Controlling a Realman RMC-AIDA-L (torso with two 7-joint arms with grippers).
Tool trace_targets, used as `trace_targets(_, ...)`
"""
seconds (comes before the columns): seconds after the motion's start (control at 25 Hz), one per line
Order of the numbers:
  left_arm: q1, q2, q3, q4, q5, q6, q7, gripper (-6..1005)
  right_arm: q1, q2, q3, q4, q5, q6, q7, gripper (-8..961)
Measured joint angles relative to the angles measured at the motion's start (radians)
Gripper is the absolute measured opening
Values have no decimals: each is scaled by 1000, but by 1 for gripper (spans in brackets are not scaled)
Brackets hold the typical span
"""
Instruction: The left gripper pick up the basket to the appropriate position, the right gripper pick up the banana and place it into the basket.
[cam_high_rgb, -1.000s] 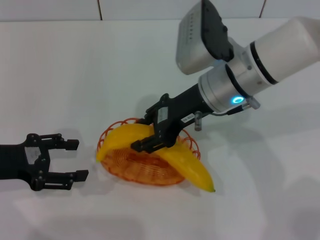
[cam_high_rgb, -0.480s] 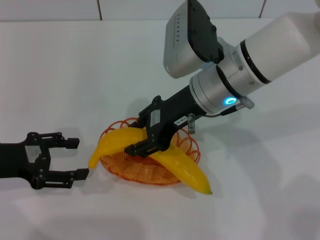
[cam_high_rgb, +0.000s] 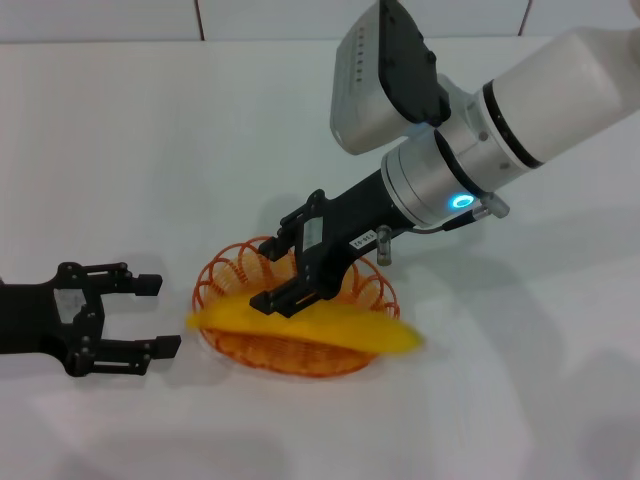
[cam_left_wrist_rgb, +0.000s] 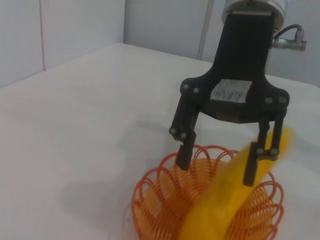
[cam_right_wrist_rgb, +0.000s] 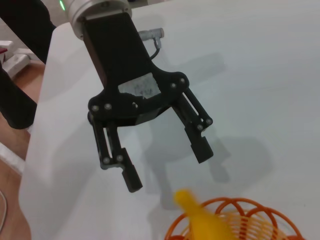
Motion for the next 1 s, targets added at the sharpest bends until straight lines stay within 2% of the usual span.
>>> trace_targets(0.16,4,0,0,0,-1,-1,0,824,-3,-3,23,-10,1,-15,-3,678)
trace_targets(0.28,9,0,0,0,-1,-6,1,824,-17,-9,76,-42,-20,-90,-18,683)
trace_targets(0.36,10,0,0,0,-1,-12,3,824,-49,-14,172,-78,-41,-198,-60,706)
trace_targets(0.48,6,0,0,0,0,-16,7,824,-133,-19,382,-137,-54,-377,-163,740)
trace_targets(0.6,5,0,0,0,-1,-17,9,825,-235,-27,613,-153,-55,-542,-333,730)
trace_targets(0.68,9,0,0,0,-4,-18,10,825,-295,-35,728,-138,-56,-574,-439,730)
trace_targets(0.8,14,0,0,-2,-6,-30,12,825,-369,-44,829,-104,-73,-580,-597,730)
trace_targets(1.0,29,-1,0,-3,-6,-42,19,823,-423,-34,948,17,-165,-561,-908,730)
